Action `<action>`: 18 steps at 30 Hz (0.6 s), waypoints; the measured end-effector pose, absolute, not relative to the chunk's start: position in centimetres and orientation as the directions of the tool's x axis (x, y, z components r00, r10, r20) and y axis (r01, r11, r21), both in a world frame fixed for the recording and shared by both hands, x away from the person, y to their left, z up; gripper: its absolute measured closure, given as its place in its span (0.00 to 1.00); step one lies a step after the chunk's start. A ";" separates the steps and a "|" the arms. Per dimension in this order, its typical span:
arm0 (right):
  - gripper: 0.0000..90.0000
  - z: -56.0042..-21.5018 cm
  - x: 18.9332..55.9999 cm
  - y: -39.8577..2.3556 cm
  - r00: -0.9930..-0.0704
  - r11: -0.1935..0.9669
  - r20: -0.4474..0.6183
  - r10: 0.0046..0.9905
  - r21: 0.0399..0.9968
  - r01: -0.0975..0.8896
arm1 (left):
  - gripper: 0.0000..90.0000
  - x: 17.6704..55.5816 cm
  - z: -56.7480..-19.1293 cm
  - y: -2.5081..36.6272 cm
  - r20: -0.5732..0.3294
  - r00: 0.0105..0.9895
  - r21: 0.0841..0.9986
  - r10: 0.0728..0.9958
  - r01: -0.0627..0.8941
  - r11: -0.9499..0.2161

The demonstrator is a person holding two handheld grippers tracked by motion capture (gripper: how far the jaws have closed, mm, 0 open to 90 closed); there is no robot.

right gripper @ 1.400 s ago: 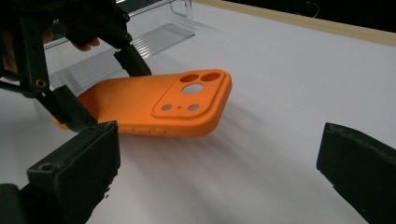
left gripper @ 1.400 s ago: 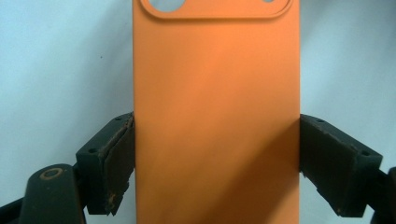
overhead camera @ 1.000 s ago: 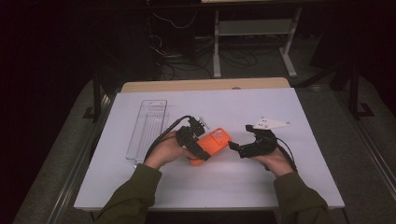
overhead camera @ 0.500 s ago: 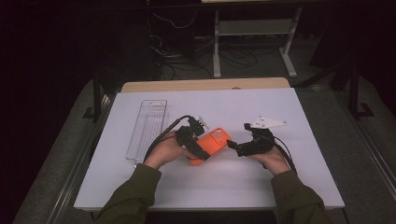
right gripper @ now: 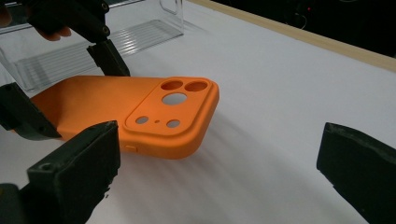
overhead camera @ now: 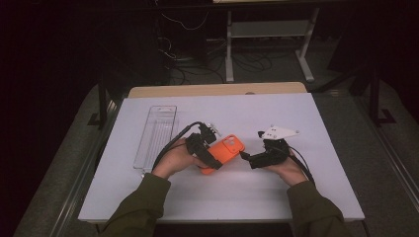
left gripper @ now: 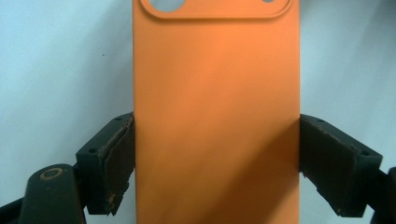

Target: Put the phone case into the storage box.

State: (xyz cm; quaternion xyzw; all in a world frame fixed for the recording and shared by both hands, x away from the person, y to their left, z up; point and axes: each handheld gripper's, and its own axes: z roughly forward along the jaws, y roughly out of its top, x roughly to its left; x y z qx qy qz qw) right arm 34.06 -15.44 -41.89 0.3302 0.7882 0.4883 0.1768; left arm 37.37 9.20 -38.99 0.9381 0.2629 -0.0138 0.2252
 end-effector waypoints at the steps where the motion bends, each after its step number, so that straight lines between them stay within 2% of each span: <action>1: 0.00 -41.9 34.0 -15.5 -0.718 0.309 0.039 0.695 0.885 0.347 | 0.18 37.4 -39.0 9.2 -0.145 0.861 0.415 0.487 0.500 -0.760; 18: 0.00 -42.2 33.7 -15.5 -0.729 0.392 -0.060 0.681 0.872 0.294 | 0.18 37.4 -38.8 9.3 -0.142 0.861 0.416 0.488 0.499 -0.760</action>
